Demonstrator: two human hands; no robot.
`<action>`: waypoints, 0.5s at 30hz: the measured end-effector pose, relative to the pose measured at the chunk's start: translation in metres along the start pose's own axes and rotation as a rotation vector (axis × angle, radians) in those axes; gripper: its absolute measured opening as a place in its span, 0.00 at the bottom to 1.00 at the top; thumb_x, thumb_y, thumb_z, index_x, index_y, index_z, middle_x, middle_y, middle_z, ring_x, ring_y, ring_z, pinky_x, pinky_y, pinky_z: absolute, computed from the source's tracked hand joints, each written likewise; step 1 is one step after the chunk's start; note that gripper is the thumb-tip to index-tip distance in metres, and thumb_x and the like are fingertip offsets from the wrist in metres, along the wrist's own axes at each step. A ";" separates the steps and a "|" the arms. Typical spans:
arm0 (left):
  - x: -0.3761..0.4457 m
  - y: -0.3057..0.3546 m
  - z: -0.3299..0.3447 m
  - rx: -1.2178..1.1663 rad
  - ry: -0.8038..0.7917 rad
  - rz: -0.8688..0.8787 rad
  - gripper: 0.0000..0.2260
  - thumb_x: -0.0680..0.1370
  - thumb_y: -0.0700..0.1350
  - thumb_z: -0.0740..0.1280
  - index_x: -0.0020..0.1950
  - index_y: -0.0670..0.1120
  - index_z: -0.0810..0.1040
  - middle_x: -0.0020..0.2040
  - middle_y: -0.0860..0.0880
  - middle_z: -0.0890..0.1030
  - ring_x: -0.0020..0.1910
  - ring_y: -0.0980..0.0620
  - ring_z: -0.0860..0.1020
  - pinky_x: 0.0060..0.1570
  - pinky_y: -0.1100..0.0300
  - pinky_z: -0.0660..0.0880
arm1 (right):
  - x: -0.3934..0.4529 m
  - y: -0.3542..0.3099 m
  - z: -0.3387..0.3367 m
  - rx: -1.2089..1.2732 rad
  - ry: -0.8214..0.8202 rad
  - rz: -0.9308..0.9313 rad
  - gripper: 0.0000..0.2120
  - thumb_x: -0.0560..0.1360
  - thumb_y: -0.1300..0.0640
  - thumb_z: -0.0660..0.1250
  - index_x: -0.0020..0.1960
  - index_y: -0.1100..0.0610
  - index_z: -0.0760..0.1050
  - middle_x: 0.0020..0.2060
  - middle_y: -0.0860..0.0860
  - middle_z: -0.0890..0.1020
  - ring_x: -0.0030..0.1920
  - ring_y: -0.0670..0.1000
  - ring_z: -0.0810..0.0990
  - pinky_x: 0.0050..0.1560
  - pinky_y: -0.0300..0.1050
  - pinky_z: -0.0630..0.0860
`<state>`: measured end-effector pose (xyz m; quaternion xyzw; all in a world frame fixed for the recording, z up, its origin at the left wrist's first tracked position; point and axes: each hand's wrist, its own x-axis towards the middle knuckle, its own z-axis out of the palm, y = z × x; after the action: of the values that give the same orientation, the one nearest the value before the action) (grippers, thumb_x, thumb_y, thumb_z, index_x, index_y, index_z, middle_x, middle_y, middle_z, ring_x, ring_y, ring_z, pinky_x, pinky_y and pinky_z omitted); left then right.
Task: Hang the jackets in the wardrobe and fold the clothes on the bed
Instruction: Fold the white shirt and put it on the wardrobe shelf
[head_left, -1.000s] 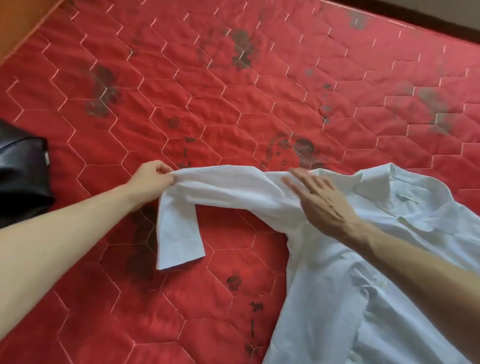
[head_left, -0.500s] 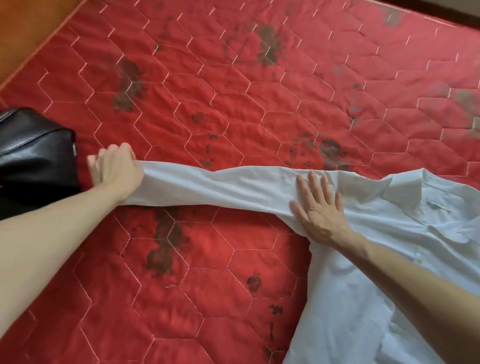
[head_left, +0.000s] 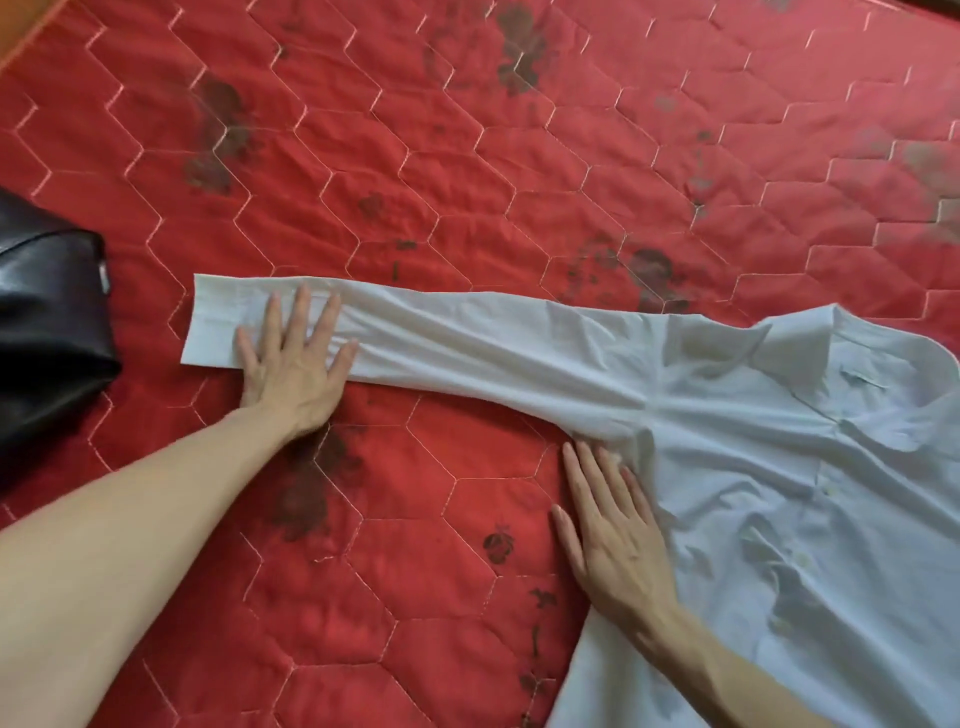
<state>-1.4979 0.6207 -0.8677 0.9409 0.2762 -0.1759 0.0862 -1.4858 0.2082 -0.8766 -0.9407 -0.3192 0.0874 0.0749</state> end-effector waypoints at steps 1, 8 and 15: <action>0.008 -0.004 -0.005 0.019 -0.041 -0.024 0.29 0.84 0.66 0.42 0.83 0.63 0.34 0.84 0.54 0.31 0.82 0.48 0.31 0.79 0.37 0.35 | -0.003 0.004 0.000 0.004 -0.005 -0.059 0.30 0.85 0.46 0.56 0.84 0.55 0.57 0.83 0.50 0.59 0.83 0.50 0.57 0.81 0.52 0.58; 0.014 -0.004 -0.021 -0.064 0.238 -0.015 0.29 0.87 0.57 0.54 0.86 0.50 0.54 0.86 0.44 0.49 0.85 0.41 0.46 0.81 0.39 0.47 | 0.018 0.006 -0.016 -0.010 0.007 -0.104 0.28 0.85 0.45 0.56 0.83 0.52 0.59 0.82 0.47 0.62 0.81 0.49 0.62 0.77 0.48 0.61; 0.016 0.006 -0.003 0.119 0.044 -0.090 0.32 0.85 0.63 0.44 0.86 0.52 0.40 0.86 0.46 0.39 0.84 0.43 0.38 0.81 0.42 0.40 | -0.008 -0.004 -0.011 -0.068 -0.065 -0.234 0.30 0.86 0.40 0.51 0.85 0.48 0.52 0.85 0.47 0.52 0.84 0.51 0.50 0.81 0.57 0.50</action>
<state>-1.4817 0.6246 -0.8705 0.9346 0.3094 -0.1750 0.0161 -1.4927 0.2056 -0.8642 -0.8957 -0.4316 0.0979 0.0423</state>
